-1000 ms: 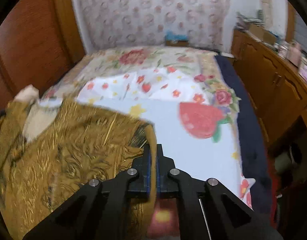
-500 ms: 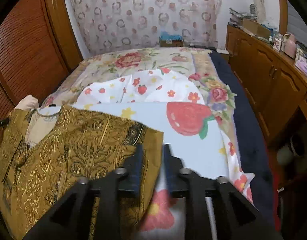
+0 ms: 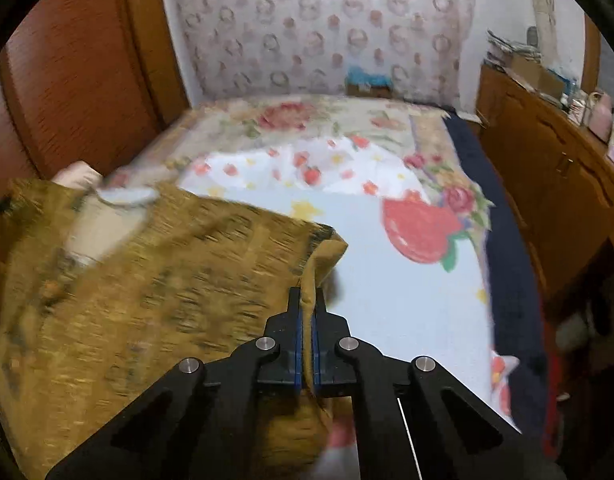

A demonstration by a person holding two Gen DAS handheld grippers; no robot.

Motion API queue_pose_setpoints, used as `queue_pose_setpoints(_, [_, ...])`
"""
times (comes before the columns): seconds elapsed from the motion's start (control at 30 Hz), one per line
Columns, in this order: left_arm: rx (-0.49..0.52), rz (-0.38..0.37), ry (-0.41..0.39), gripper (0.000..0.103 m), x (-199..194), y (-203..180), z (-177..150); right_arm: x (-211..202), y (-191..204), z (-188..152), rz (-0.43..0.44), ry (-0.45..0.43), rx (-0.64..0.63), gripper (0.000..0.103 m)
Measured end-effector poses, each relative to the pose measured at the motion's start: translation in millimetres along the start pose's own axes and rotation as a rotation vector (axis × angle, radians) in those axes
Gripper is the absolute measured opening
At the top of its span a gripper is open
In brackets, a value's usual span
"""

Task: Fold small clothes
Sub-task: 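Fold the held shirt edge over the shirt body and open the right gripper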

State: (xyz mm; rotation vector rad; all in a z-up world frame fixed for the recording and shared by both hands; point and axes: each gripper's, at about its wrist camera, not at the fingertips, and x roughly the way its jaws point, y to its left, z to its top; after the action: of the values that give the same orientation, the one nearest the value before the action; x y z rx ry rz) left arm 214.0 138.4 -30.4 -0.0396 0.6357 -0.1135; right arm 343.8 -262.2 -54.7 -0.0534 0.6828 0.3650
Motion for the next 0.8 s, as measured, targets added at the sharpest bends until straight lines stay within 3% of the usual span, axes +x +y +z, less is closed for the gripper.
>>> queue_pose_setpoints(0.2, [0.032, -0.020, -0.068, 0.002, -49, -24, -16, -56, 24, -13, 0.038, -0.130, -0.044, 0.002])
queue_pose_setpoints(0.47, [0.023, -0.019, -0.128, 0.002, -109, -30, -55, -137, 39, -65, 0.063, -0.241, -0.066, 0.002])
queue_pose_setpoints(0.8, [-0.088, 0.024, -0.107, 0.002, -167, -12, -135, -194, 30, -173, 0.096, -0.208, 0.040, 0.002])
